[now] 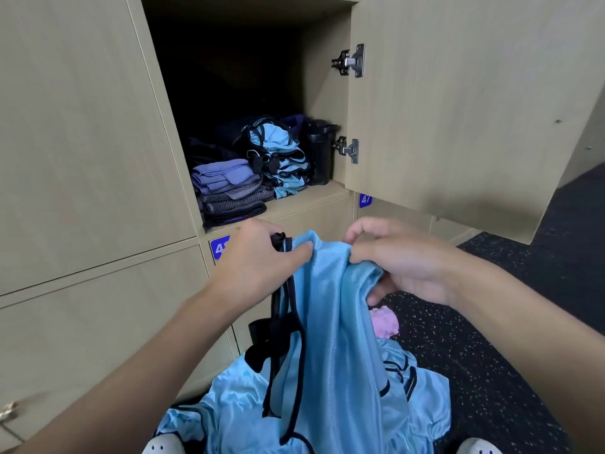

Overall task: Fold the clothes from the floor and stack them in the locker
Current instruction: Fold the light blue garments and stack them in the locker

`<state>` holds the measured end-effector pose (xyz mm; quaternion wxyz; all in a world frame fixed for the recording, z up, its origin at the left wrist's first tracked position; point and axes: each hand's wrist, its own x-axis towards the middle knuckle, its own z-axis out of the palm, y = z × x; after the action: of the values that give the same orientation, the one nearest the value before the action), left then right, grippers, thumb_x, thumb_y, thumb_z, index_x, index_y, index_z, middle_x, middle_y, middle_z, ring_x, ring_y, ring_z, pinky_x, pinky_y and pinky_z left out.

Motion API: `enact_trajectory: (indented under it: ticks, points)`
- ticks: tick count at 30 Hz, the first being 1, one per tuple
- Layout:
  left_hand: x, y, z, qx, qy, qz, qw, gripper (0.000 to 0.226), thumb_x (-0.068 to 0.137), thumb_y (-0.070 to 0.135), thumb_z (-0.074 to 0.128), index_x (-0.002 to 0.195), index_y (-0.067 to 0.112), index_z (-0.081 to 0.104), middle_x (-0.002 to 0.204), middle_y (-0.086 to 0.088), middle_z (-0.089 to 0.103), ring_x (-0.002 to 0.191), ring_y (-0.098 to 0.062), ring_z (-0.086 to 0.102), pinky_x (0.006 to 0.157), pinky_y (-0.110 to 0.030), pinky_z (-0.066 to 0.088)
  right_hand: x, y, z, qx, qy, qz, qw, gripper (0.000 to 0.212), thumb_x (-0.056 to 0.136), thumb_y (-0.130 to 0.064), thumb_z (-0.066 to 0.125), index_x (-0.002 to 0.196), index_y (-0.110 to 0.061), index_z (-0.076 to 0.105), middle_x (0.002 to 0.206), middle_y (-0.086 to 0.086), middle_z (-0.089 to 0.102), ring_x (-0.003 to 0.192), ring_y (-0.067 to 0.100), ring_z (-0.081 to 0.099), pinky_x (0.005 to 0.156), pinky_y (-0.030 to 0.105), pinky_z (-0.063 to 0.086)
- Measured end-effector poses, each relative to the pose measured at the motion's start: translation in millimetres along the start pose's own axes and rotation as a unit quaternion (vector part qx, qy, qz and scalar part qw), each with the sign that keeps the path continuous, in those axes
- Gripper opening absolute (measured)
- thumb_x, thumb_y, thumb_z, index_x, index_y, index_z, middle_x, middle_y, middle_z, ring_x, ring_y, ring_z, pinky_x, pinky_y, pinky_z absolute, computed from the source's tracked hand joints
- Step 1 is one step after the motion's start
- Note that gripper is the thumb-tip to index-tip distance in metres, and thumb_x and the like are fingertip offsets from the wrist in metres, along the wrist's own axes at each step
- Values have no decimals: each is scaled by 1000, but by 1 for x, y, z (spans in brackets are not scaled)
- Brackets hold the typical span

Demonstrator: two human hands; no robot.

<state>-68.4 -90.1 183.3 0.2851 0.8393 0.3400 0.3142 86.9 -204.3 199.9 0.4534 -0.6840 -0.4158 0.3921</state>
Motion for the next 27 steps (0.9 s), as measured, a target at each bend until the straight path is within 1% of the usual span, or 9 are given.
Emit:
enact_trajectory:
  ticks: [3, 7, 10, 14, 17, 19, 22, 24, 27]
  points:
    - [-2, 1, -1, -30, -29, 16, 999, 50, 88, 36, 71, 66, -4, 51, 55, 0, 33, 50, -13, 29, 47, -24, 23, 1, 0, 3, 61, 0, 16, 998, 11, 92, 4, 53, 96, -7, 54, 66, 8, 65, 56, 20, 65, 49, 30, 57]
    - [-3, 1, 0, -65, -57, 13, 996, 34, 93, 28, 68, 65, 8, 64, 48, 5, 49, 38, -11, 41, 40, -19, 31, 3, -1, 8, 98, 18, 24, 995, 12, 93, 4, 54, 100, -5, 52, 89, 19, 66, 63, 26, 70, 55, 33, 61]
    - [1, -5, -1, -50, -31, 14, 998, 29, 91, 26, 70, 68, 9, 64, 55, 4, 54, 38, -8, 43, 41, -19, 33, 7, 2, 5, -1, 97, -7, 995, 12, 92, 2, 51, 101, 0, 59, 96, 21, 65, 61, 25, 68, 51, 34, 59]
    - [8, -12, -7, 4, -8, 36, 999, 19, 90, 30, 70, 74, 21, 69, 75, 8, 66, 52, -2, 51, 54, -26, 39, 16, 11, -10, -156, 180, -87, 967, 22, 90, -2, 49, 92, 14, 64, 74, 27, 59, 57, 24, 57, 47, 31, 56]
    - [8, -12, -10, -8, -38, 55, 998, 16, 85, 40, 75, 76, 27, 75, 76, -5, 70, 65, -20, 59, 60, -39, 45, 18, 13, -12, -218, 169, -119, 954, 21, 90, -2, 49, 91, 16, 60, 69, 21, 52, 61, 18, 43, 53, 26, 32]
    - [8, -13, -11, -15, -49, 52, 997, 26, 78, 50, 79, 73, 26, 76, 72, -11, 67, 62, -24, 55, 58, -40, 43, 18, 13, -13, -245, 149, -139, 948, 21, 93, -4, 50, 89, 14, 61, 69, 14, 49, 62, 17, 38, 54, 29, 25]
    - [11, -16, -11, -9, -44, 45, 998, 35, 78, 47, 80, 65, 15, 72, 70, -23, 59, 57, -16, 42, 56, -31, 34, 16, 14, -15, -264, 113, -159, 944, 29, 96, -16, 58, 82, 10, 61, 62, 9, 45, 54, 12, 34, 50, 27, 24]
    - [13, -17, -13, -1, -25, 37, 999, 34, 80, 43, 80, 62, 16, 71, 68, -24, 58, 55, -17, 40, 55, -31, 33, 14, 15, -20, -286, 107, -164, 938, 34, 95, -20, 63, 73, 5, 59, 56, 3, 41, 45, 6, 30, 44, 19, 23]
    - [16, -21, -17, 7, -12, 30, 999, 31, 82, 41, 79, 61, 19, 71, 67, -22, 61, 54, -19, 42, 54, -32, 34, 13, 16, -22, -330, 110, -175, 921, 34, 95, -26, 63, 71, -3, 57, 59, -1, 42, 47, 5, 35, 47, 17, 31]
